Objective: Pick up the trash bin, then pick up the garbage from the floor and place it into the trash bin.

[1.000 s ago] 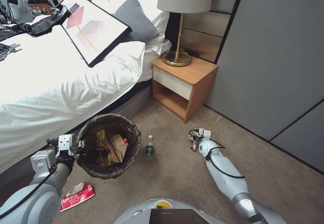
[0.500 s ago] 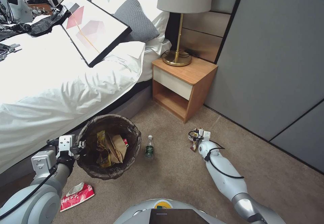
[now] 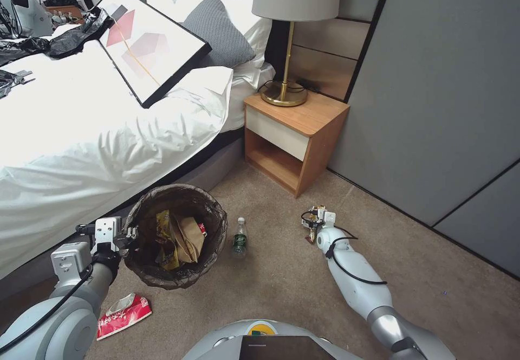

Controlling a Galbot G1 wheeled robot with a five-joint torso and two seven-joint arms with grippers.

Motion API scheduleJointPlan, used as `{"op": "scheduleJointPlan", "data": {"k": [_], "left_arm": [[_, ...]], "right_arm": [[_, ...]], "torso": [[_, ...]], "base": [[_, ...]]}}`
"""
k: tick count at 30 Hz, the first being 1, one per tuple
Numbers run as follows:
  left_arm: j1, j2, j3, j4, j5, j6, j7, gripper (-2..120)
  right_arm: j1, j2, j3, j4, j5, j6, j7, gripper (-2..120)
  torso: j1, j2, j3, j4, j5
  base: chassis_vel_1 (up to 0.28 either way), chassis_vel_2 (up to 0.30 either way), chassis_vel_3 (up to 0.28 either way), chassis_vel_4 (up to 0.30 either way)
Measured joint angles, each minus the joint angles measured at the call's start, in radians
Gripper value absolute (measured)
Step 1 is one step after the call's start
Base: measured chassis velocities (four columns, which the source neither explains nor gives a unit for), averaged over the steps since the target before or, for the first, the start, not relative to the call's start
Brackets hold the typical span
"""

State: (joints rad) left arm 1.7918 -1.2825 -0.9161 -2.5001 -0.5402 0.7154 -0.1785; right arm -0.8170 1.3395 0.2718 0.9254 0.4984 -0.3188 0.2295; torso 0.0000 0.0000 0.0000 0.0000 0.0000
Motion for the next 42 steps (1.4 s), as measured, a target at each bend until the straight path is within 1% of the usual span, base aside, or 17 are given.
{"op": "scheduleJointPlan", "data": {"k": [15,18,20,21,23,24,27,28,30,31,33,34,35,36,39,40,42], "left_arm": [[-0.005,0.005,0.001,0.000,-0.004,0.000,0.000,2],[-0.005,0.006,0.002,0.000,-0.004,0.000,0.001,2],[-0.006,0.006,0.004,0.000,-0.004,0.000,0.001,2],[-0.006,0.006,0.004,0.000,-0.004,0.000,0.001,2],[-0.008,0.007,0.006,0.000,-0.005,0.000,0.001,2],[-0.008,0.007,0.006,0.000,-0.005,0.000,0.001,2],[-0.009,0.006,0.007,0.000,-0.005,0.000,0.001,2],[-0.009,0.006,0.007,0.000,-0.005,0.000,0.001,2],[-0.009,0.006,0.008,0.000,-0.004,0.000,0.001,2],[-0.009,0.007,0.009,0.000,-0.004,0.000,0.002,2],[-0.009,0.007,0.009,0.000,-0.004,0.000,0.002,2],[-0.011,0.010,0.009,0.000,-0.004,0.000,0.002,2],[-0.013,0.013,0.009,0.000,-0.005,0.000,0.003,2],[-0.013,0.013,0.009,0.000,-0.005,0.000,0.003,2],[-0.014,0.014,0.013,0.000,-0.004,0.000,0.004,2],[-0.014,0.014,0.013,0.000,-0.004,0.000,0.004,2],[-0.015,0.014,0.015,0.000,-0.004,0.000,0.004,2]], "right_arm": [[0.012,0.012,0.004,-0.035,-0.029,0.013,0.000,100],[0.011,0.013,0.005,-0.037,-0.033,0.015,0.000,97],[0.009,0.013,0.007,-0.037,-0.035,0.016,0.000,89],[0.009,0.013,0.007,-0.037,-0.035,0.016,0.000,89],[0.008,0.014,0.008,-0.038,-0.035,0.017,0.000,78],[0.008,0.014,0.008,-0.038,-0.035,0.017,0.000,78],[0.007,0.014,0.008,-0.040,-0.036,0.020,-0.001,63],[0.007,0.014,0.008,-0.040,-0.036,0.020,-0.001,63],[0.007,0.015,0.009,-0.042,-0.036,0.021,0.000,57],[0.008,0.016,0.010,-0.046,-0.037,0.023,-0.002,49],[0.008,0.017,0.010,-0.046,-0.037,0.023,-0.002,48],[0.010,0.018,0.012,-0.052,-0.038,0.024,-0.002,39],[0.011,0.018,0.012,-0.054,-0.038,0.025,-0.003,35],[0.011,0.018,0.012,-0.054,-0.038,0.025,-0.003,35],[0.014,0.018,0.014,-0.059,-0.038,0.026,-0.004,18],[0.014,0.018,0.014,-0.059,-0.038,0.026,-0.004,18],[0.014,0.018,0.015,-0.059,-0.038,0.028,-0.004,10]], "torso": [[0.000,0.000,0.000,0.0000,0.0000],[0.000,0.000,0.000,0.0000,0.0000],[0.000,0.000,0.000,0.0000,0.0000],[0.000,0.000,0.000,0.0000,0.0000],[0.000,0.000,0.000,-0.0001,0.0001],[0.000,0.000,0.000,-0.0001,0.0001],[0.000,0.000,0.000,0.0000,0.0000],[0.000,0.000,0.000,0.0000,0.0000],[0.000,0.000,0.000,0.0000,-0.0001],[0.000,0.000,0.000,0.0000,-0.0001],[0.000,0.000,0.000,0.0000,-0.0001],[0.000,0.000,0.000,-0.0001,-0.0003],[0.000,0.000,0.000,0.0001,-0.0002],[0.000,0.000,0.000,0.0001,-0.0002],[0.000,0.000,0.000,0.0003,0.0001],[0.000,0.000,0.000,0.0003,0.0001],[0.000,0.000,0.000,0.0002,0.0001]], "base": [[0.000,0.000,0.000,0.000],[0.000,0.000,0.000,0.000],[0.000,0.000,0.000,0.000],[0.000,0.000,0.000,0.000],[0.000,0.000,0.000,0.000],[0.000,0.000,0.000,0.000],[0.000,0.000,0.000,0.000],[0.000,0.000,0.000,0.000],[0.000,0.000,0.000,0.000],[0.000,0.000,0.000,0.000],[0.000,0.000,0.000,0.000],[0.000,0.000,0.000,0.000],[0.000,0.000,0.000,0.000],[0.000,0.000,0.000,0.000],[0.000,0.000,0.000,0.000],[0.000,0.000,0.000,0.000],[0.000,0.000,0.000,0.000]]}}
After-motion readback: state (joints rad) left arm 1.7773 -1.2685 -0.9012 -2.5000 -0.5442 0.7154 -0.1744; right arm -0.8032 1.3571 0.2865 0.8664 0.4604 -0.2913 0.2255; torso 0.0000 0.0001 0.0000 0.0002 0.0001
